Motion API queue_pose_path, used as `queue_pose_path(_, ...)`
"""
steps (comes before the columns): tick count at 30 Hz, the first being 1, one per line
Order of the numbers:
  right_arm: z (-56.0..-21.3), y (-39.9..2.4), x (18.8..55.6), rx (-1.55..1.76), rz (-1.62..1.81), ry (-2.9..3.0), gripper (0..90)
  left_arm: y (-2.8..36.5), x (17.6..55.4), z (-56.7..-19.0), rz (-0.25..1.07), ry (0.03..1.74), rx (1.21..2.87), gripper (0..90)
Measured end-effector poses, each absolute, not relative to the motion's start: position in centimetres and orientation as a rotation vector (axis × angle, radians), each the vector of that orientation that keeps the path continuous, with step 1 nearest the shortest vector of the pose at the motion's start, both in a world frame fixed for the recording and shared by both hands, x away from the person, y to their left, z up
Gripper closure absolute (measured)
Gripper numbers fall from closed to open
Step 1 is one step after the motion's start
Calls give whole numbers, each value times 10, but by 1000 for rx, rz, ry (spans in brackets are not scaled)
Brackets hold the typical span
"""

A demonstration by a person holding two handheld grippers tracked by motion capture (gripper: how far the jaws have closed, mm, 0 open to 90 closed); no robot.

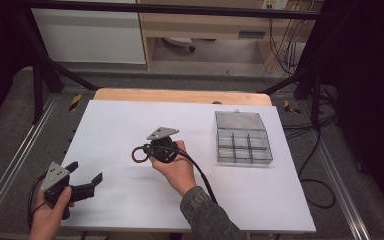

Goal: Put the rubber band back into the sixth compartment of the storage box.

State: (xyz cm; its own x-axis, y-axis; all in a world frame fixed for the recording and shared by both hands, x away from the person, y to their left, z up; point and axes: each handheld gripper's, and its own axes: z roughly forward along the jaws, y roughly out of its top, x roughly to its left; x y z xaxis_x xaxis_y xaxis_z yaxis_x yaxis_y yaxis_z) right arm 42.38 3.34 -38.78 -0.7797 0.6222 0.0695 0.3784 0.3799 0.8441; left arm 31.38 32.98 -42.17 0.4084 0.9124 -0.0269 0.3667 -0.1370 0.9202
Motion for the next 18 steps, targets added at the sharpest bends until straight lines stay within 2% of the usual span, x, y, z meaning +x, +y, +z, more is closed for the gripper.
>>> queue_pose_path(18,-372,5,429,927,1420,2295,862,329,315,-423,710,1128,1712,45)
